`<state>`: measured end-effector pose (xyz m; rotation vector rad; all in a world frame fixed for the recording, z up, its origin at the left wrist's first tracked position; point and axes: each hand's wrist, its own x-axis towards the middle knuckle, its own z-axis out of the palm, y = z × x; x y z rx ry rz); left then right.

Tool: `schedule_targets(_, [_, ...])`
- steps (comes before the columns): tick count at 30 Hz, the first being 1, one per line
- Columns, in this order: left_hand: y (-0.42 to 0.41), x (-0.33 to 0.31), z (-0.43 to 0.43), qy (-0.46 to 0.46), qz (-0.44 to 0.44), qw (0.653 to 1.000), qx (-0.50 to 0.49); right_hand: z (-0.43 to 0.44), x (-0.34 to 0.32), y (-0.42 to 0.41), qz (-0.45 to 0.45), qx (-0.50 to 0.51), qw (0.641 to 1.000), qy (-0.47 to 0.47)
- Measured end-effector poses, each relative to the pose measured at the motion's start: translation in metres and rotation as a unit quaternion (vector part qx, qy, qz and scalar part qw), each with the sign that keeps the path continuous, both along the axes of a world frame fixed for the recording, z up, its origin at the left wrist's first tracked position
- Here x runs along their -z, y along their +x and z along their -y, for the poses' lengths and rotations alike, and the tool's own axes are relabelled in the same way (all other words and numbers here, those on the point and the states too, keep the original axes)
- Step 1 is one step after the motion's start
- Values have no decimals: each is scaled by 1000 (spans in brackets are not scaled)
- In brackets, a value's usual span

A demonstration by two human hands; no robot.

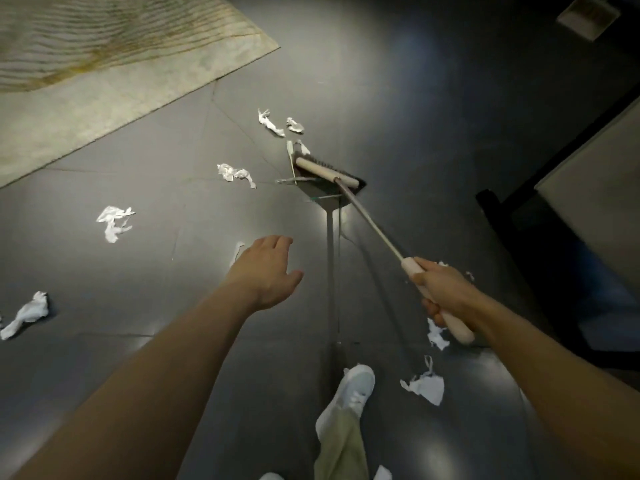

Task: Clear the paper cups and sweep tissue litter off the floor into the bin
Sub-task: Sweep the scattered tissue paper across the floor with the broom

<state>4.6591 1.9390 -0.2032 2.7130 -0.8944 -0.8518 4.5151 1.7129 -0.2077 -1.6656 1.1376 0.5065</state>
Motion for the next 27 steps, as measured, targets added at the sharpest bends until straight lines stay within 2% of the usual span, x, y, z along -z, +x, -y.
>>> schedule_targets(3, [-15,1,-9,5,-8,1000,6,-12,-5,-18,33,34,999,11])
schedule_targets(7, [-4,-2,-10,-1,8,1000,-20,2,-9,11,70,52,996,5])
schedule_targets(20, [102,12,-2,39,33,989,-139,67,28,255,86,42,994,49])
schedule_targets(23, [114,18,-12,56,32,985,-161,59,51,295,56,-3,997,55])
schedule_targets(27, [113,25,-24,83,18,981,-172,33,71,296,31,-158,987,0])
